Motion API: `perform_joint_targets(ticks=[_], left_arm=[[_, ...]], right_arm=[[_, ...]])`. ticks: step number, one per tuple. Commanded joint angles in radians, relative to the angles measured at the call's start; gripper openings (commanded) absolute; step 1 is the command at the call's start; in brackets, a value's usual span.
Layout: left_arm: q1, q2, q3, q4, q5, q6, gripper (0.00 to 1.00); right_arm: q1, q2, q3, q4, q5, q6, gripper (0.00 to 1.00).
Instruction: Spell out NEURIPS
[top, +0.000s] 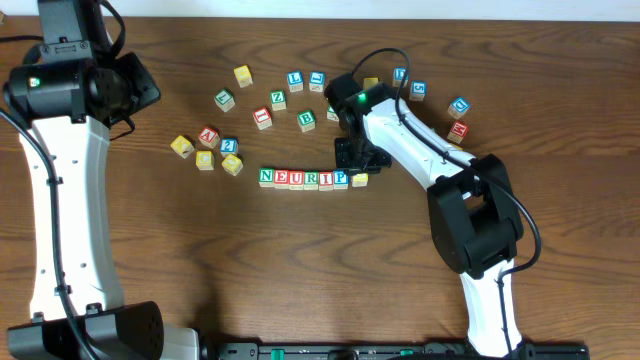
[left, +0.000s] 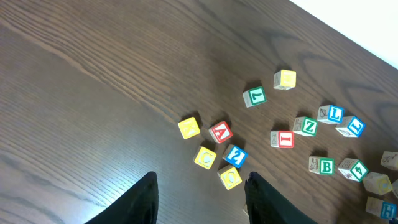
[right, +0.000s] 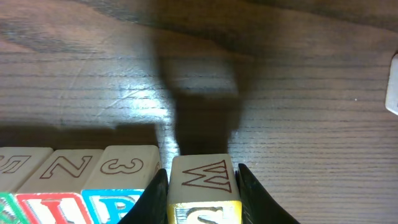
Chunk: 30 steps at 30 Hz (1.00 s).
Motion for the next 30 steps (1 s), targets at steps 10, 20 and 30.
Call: perform_joint_targets(ticks=[10, 20, 30], left_arm=[[0.001, 0.012, -0.007, -0.003, -0.006, 0.014, 0.45], [0.001, 0.013, -0.007, -0.003, -0.006, 0.013, 0.45], [0.001, 0.013, -0.007, -0.003, -0.006, 0.013, 0.45]], right_arm=[[0.011, -0.013, -0.013, 0.001, 0.004, 0.02, 0.4], [0.011, -0.013, -0.013, 0.0, 0.0, 0.02, 0.46], [0.003, -0.013, -0.006, 0.018, 0.001, 0.019, 0.34]])
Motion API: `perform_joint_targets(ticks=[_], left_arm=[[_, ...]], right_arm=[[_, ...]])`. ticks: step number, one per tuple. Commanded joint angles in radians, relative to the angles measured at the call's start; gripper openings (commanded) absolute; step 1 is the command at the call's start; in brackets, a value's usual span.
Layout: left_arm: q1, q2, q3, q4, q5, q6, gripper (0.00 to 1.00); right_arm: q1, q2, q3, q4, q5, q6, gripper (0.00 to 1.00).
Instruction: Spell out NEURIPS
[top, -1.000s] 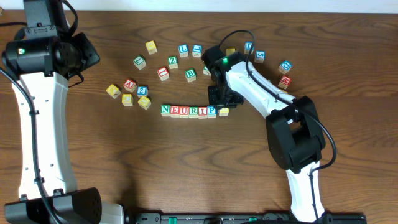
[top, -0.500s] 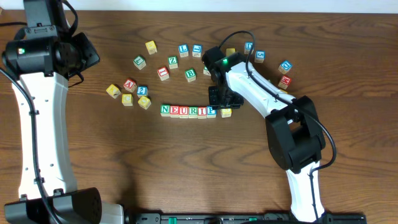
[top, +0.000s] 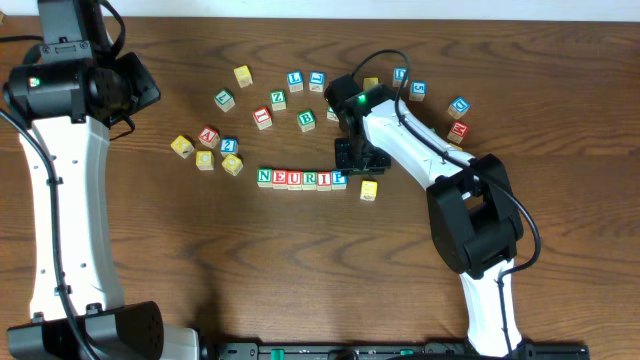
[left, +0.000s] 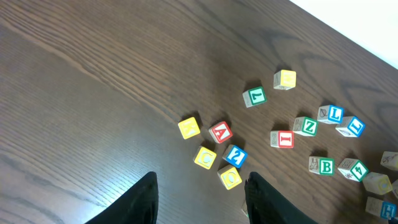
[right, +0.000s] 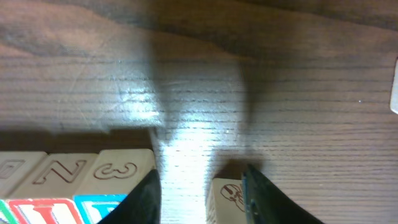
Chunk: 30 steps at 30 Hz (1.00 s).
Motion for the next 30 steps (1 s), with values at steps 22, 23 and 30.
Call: perform_joint_targets(ticks=[22, 23, 30], left_arm=[[0.001, 0.013, -0.007, -0.002, -0.006, 0.013, 0.45], [0.001, 0.013, -0.007, -0.002, -0.006, 0.013, 0.45], [0.001, 0.013, -0.007, -0.003, -0.006, 0.013, 0.45]], right_arm=[[0.013, -0.063, 0.034, -0.247, -0.015, -0.47, 0.01], [0.018, -0.063, 0.028, -0.248, -0.03, -0.514, 0.01], [0.053, -0.063, -0.006, -0.238, -0.07, -0.686, 0.01]])
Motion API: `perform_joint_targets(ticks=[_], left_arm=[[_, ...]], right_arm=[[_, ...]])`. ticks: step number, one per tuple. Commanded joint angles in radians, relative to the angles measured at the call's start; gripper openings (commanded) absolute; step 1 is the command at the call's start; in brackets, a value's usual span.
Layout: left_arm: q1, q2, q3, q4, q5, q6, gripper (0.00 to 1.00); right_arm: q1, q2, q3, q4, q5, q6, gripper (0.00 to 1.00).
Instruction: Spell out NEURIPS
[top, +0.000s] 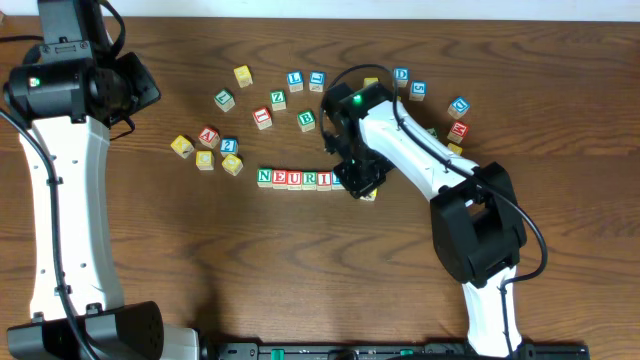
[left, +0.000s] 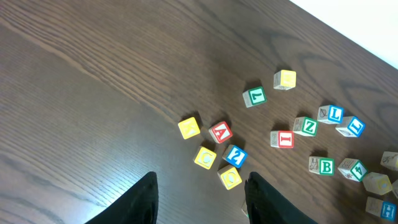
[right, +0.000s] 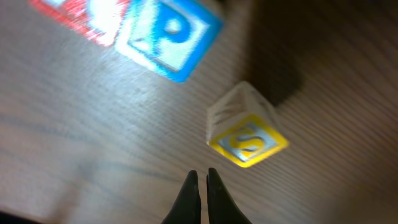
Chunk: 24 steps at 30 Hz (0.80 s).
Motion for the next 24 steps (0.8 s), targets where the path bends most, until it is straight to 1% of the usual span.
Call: perform_joint_targets(ticks=[1, 8, 13, 17, 21, 24], left_arm=[[0.001, 0.013, -0.007, -0.003, -0.006, 0.013, 0.45], [0.001, 0.013, -0.007, -0.002, -0.006, 0.013, 0.45], [0.001, 0.013, -0.007, -0.003, -0.006, 0.013, 0.45], [0.001, 0.013, -0.007, -0.003, -0.006, 0.013, 0.45], [0.001, 0.013, -0.007, -0.003, -0.006, 0.013, 0.45], [0.001, 0.013, -0.007, -0.003, -0.006, 0.013, 0.45]], right_arm=[[0.016, -0.018, -0.027, 0.011, -0.031, -0.129, 0.01], [0.014, -0.018, -0.141, 0.094, -0.004, -0.162, 0.01], [0.013, -0.018, -0.156, 0.161, 0.002, -0.161, 0.01], [0.012, -0.018, -0.156, 0.212, 0.005, -0.131, 0.01], [0.012, -0.018, -0.156, 0.27, 0.084, -0.038, 0.01], [0.01, -0.018, -0.156, 0.298, 0.117, 0.005, 0.01]])
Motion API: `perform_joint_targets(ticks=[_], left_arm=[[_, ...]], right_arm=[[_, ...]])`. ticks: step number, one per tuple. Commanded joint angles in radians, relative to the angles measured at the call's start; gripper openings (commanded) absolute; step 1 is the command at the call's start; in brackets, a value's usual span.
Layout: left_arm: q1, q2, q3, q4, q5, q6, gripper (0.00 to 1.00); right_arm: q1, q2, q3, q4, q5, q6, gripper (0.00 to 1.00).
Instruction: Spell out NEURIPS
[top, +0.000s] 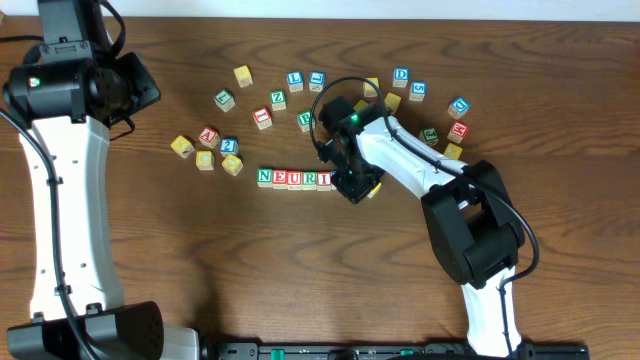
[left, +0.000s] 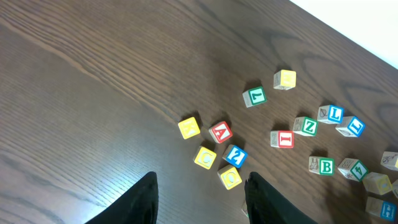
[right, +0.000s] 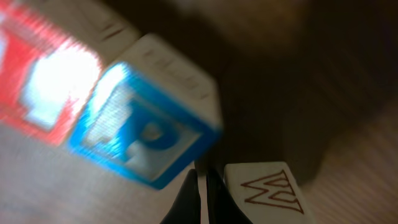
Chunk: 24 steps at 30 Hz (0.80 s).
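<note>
Five blocks reading N E U R I (top: 293, 179) stand in a row mid-table. In the right wrist view the blue P block (right: 149, 134) shows at the row's right end. A yellow S block (top: 372, 186) lies just right of it, its W face (right: 267, 193) turned to the camera. My right gripper (right: 200, 186) is shut and empty. Its tips are low in the gap between the P block and the S block. In the overhead view it (top: 350, 185) hides the P. My left gripper (left: 202, 202) hangs open, high over the table's left part.
A cluster of yellow, red and blue blocks (top: 207, 148) lies left of the row, and also shows below the left gripper (left: 214, 149). More loose blocks are strewn behind the row (top: 300, 90) and at the back right (top: 440, 120). The right arm reaches in from the front right.
My shut right gripper was above the table short of the S block; now its tips are low between the P and S blocks. The S block has shifted slightly. The left arm is still.
My right gripper was first shut on the S block beside the P at the row's end. Then it was open and the S block lay apart, lower right of the row. Later it was shut and empty, turned over that block, and now its tips are between P and S.
</note>
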Motion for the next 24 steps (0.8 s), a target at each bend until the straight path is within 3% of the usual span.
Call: perform_joint_targets(ticks=[1, 13, 19, 24], left_arm=[[0.001, 0.013, -0.007, -0.003, -0.006, 0.013, 0.45], [0.001, 0.013, -0.007, -0.003, -0.006, 0.013, 0.45], [0.001, 0.013, -0.007, -0.003, -0.006, 0.013, 0.45], [0.001, 0.013, -0.007, -0.003, -0.006, 0.013, 0.45]], right_arm=[[-0.002, -0.018, 0.0, 0.026, 0.07, 0.092, 0.01], [-0.022, -0.025, 0.091, 0.041, 0.07, 0.201, 0.01], [-0.029, -0.03, 0.243, -0.085, 0.079, 0.282, 0.01], [-0.085, -0.029, 0.269, -0.179, 0.079, 0.393, 0.01]])
